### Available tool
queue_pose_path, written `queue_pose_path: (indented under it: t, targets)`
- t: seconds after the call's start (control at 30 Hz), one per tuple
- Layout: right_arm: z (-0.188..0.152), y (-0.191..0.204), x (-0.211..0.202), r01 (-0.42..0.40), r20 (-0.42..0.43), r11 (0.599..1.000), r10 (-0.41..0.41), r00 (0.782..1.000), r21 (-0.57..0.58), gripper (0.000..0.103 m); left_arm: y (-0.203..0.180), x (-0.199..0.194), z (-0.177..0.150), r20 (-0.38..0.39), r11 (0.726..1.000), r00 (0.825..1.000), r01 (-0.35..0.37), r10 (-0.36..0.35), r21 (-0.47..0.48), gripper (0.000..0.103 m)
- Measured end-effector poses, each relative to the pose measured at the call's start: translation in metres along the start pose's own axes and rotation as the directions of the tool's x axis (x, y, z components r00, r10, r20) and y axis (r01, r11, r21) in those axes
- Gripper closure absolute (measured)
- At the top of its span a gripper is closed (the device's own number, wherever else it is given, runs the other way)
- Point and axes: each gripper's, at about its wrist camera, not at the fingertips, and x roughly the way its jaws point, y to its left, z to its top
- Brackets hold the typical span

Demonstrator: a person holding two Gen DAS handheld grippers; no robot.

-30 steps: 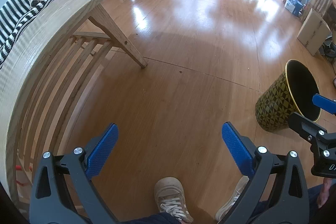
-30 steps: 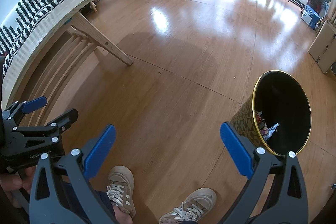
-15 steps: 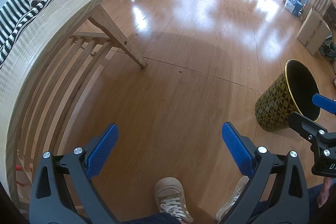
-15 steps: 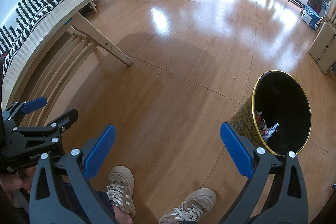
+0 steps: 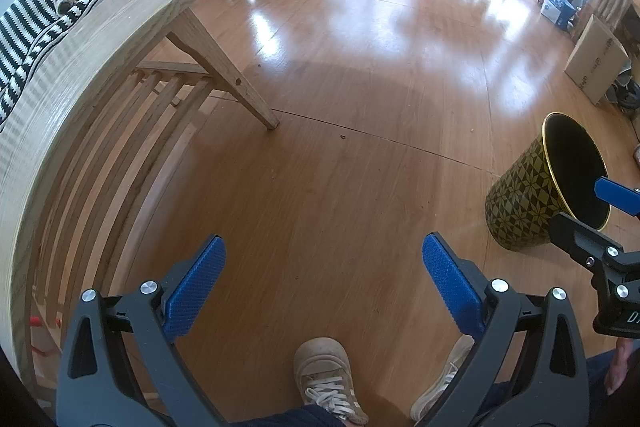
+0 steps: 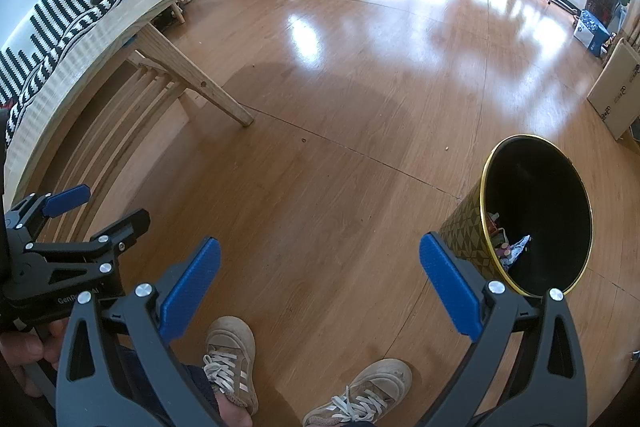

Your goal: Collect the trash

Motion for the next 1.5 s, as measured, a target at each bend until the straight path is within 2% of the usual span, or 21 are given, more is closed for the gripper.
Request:
queue_pose_path:
  t: [1.07,1.37,1.5]
  targets:
    - [0.0001,0.0002,-0.0001,-0.001,-0.002,1.0,0.001,1.0,-0.002,0.007,0.0013,0.004,-0.0007,-0.013,1.0,1.0,0.01,-0.009,0.016,0.007]
    - [0.0003,0.0005,-0.0002,-0.001,-0.002,1.0,0.001,1.0,0.0,0.007,0.0026,0.0021,-0.0007,0.007,1.0,1.0,0.003,-0.003,0.025,0.007]
    - [0.0004,0.0005,-0.0002,0.0,-0.002,1.0,0.0,1.0,0.0,0.007,0.0001,0.0033,-0.0007,-0.009,0.999,1.0,0.024,-0.023,0.035,0.007]
